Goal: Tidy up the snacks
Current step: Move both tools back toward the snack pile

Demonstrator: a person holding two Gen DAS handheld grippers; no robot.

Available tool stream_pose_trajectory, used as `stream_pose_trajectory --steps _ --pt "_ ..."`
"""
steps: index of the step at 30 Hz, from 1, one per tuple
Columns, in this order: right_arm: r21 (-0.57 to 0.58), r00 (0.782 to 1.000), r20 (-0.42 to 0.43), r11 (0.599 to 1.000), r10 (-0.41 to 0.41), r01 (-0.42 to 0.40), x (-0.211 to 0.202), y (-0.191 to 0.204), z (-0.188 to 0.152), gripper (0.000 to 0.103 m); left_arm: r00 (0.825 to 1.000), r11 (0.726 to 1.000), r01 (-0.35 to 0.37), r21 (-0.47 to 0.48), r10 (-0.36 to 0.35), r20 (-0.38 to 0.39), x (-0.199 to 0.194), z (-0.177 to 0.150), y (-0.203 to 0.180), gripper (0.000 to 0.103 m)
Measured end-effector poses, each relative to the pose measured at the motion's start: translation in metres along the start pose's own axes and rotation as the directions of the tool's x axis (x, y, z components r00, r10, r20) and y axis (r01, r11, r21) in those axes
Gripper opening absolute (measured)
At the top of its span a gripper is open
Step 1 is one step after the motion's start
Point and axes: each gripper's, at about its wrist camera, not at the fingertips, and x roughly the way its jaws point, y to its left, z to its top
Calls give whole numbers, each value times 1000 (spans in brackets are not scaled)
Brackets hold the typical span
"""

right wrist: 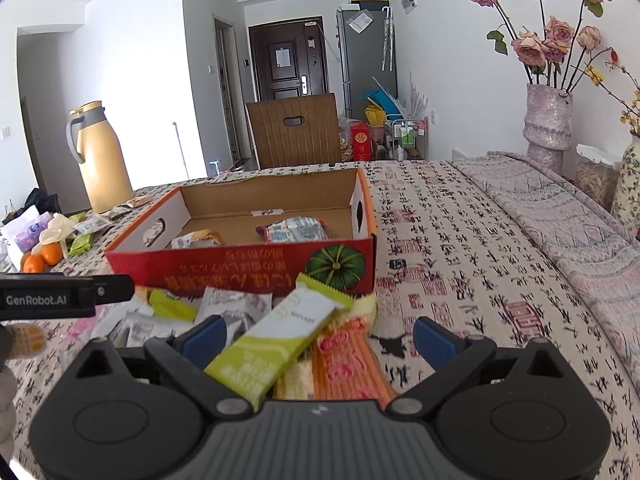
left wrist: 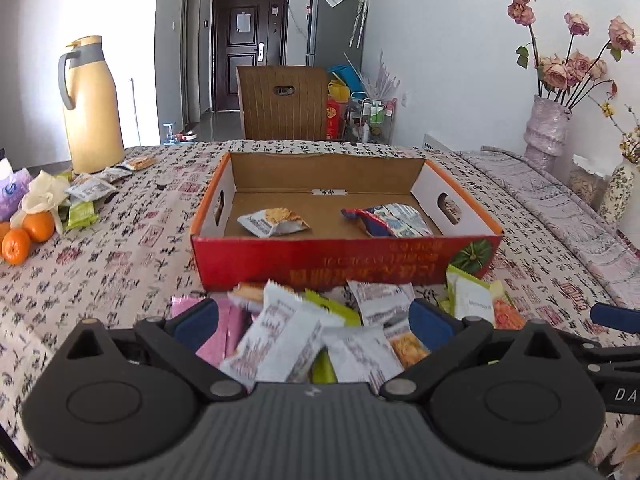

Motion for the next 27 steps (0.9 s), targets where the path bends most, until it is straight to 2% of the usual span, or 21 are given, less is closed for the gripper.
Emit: stream_pose_trajectory --steps 9,14,19,27 --pt "-2 1000 6 1000 -12 12 -24 -4 -29 103 999 999 29 36 -31 37 -34 -33 -5 103" --pt "-14 1000 9 999 -30 30 -36 -4 -47 103 999 998 16 64 -20 49 -47 -56 -11 103" --pt "-5 999 13 999 -36 36 -44 -5 -61 103 999 1000 7 27 -9 48 -52 -71 -3 103" --pt "-3 999 -35 1000 -17 17 -38 -2 -73 103 998 1000 -14 9 13 62 -56 -84 8 103"
